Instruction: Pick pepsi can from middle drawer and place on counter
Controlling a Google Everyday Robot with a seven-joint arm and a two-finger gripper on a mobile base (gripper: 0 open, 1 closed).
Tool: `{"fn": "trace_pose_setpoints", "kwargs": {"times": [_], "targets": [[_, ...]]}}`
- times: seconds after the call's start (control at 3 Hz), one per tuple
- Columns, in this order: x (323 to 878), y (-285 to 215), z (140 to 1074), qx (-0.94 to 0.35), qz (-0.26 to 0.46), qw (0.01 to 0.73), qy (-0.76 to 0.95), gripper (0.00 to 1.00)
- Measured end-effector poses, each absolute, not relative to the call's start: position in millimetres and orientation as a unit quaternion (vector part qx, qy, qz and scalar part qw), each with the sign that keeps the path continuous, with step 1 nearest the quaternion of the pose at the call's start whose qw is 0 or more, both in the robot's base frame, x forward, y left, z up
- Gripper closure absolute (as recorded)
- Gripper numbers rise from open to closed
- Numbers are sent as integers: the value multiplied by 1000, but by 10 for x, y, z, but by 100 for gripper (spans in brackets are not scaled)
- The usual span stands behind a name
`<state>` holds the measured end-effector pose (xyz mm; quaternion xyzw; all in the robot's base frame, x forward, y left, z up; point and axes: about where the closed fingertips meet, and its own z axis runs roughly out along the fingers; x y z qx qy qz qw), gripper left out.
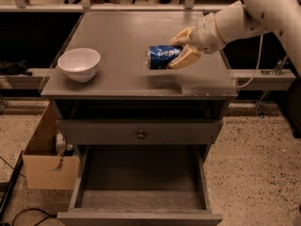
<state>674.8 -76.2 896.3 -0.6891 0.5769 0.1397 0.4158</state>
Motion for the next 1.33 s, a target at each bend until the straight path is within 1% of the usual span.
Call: {"fn": "trace_pose_setpoints", "kwargs": {"times": [1.0, 1.33], "targets": [[6785, -857, 8636, -678, 151, 398, 599, 100], [6785, -857, 8635, -678, 151, 398, 599, 82]]}}
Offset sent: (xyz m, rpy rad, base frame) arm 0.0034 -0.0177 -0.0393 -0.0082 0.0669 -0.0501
